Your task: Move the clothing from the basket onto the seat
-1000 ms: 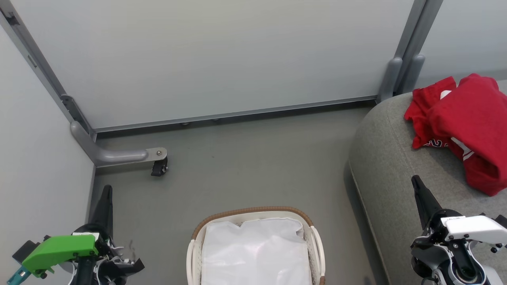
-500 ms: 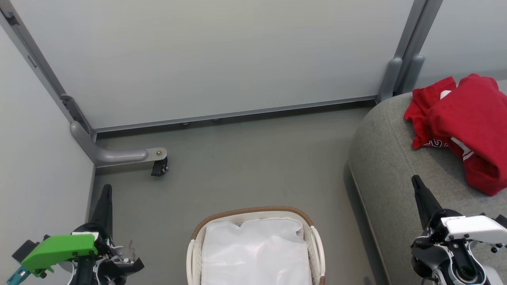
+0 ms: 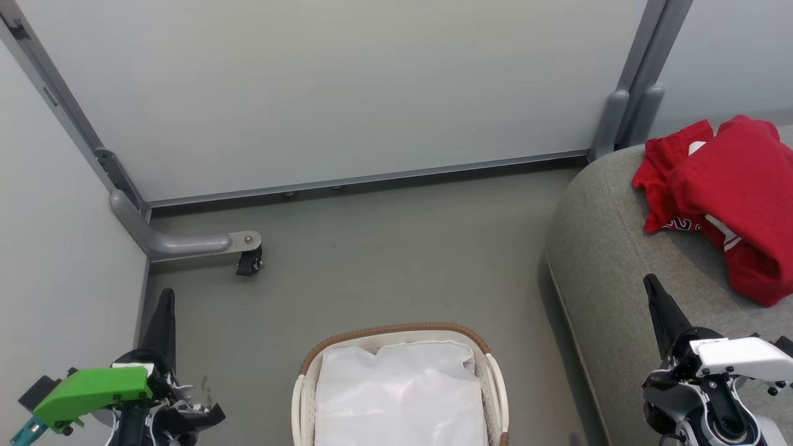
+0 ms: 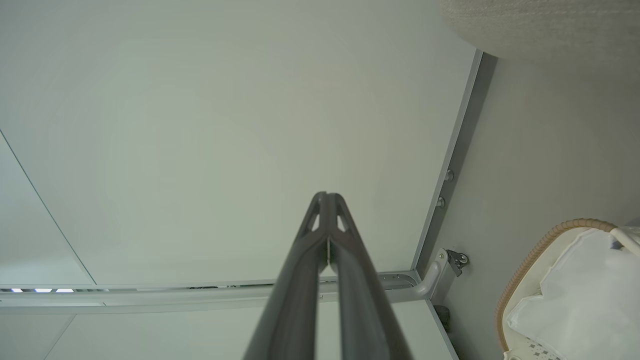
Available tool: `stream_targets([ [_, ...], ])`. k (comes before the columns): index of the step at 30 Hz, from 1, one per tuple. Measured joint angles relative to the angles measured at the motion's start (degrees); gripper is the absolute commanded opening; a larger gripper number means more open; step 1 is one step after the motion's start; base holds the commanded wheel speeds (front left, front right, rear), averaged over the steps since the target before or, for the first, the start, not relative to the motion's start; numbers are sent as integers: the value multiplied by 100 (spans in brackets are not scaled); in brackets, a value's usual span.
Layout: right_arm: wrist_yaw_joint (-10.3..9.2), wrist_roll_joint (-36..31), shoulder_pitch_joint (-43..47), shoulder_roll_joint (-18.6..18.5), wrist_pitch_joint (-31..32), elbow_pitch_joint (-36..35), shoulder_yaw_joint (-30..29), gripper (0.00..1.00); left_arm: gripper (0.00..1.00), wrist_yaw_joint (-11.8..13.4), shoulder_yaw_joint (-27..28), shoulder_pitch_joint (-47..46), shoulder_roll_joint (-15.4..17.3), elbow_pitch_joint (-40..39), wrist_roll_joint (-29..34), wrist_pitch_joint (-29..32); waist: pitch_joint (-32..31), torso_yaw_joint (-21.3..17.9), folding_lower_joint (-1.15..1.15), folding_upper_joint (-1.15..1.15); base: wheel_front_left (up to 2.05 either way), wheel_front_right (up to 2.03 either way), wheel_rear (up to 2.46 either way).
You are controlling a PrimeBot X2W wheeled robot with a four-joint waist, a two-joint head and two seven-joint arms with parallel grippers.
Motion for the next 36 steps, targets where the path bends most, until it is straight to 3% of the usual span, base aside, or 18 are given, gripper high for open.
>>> stream_targets([
  [36, 0, 1, 0, 0, 0, -1, 0, 0, 0, 0, 27, -1, -12, 1, 24, 27, 0, 0, 0, 0, 0, 0, 0],
])
